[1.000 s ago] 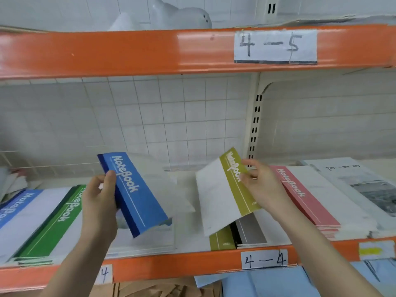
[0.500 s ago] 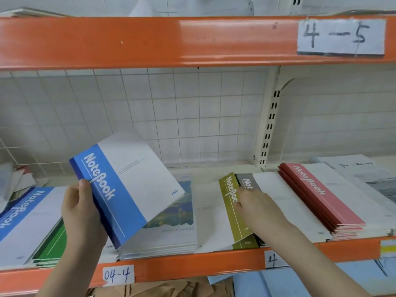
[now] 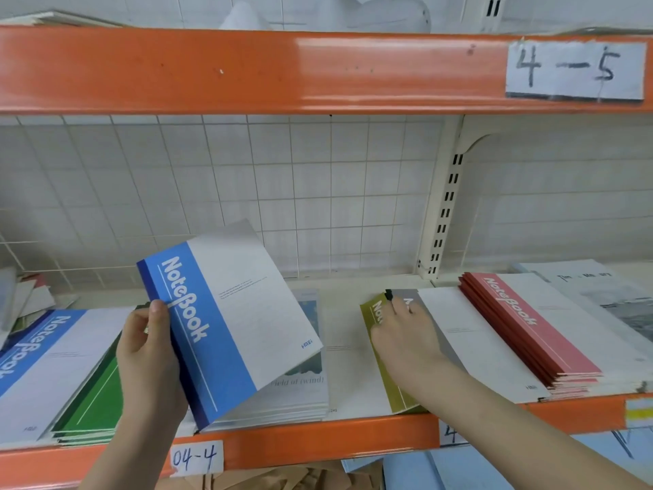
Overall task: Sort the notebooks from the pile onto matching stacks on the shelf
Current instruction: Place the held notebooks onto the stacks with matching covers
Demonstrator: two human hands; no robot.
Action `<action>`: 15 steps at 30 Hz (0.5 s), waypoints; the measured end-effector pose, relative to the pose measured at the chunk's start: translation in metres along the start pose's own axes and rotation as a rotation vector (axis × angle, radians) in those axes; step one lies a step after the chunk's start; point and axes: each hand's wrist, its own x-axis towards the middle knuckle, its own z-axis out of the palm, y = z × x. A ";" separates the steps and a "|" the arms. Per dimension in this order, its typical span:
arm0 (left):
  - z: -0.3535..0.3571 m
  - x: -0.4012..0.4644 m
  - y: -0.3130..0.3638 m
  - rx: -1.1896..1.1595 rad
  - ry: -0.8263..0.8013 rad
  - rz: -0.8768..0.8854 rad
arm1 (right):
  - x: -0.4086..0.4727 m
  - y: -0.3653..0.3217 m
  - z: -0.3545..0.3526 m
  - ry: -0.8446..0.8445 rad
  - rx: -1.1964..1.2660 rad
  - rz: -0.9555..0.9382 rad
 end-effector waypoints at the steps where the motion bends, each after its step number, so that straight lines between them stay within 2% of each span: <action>1: 0.000 -0.001 0.000 -0.001 -0.003 -0.001 | 0.002 -0.002 -0.003 0.061 0.046 -0.017; 3: 0.002 -0.004 0.000 -0.006 -0.005 0.000 | 0.008 -0.006 0.006 0.113 0.189 -0.064; 6: 0.003 -0.007 0.003 -0.009 -0.002 0.010 | 0.013 -0.022 0.023 -0.118 0.522 -0.060; 7: 0.003 -0.008 0.004 -0.005 -0.004 0.013 | 0.013 -0.027 0.027 -0.138 0.573 -0.023; 15: -0.007 -0.007 0.007 -0.006 0.011 -0.008 | 0.011 -0.045 0.035 -0.090 0.699 0.059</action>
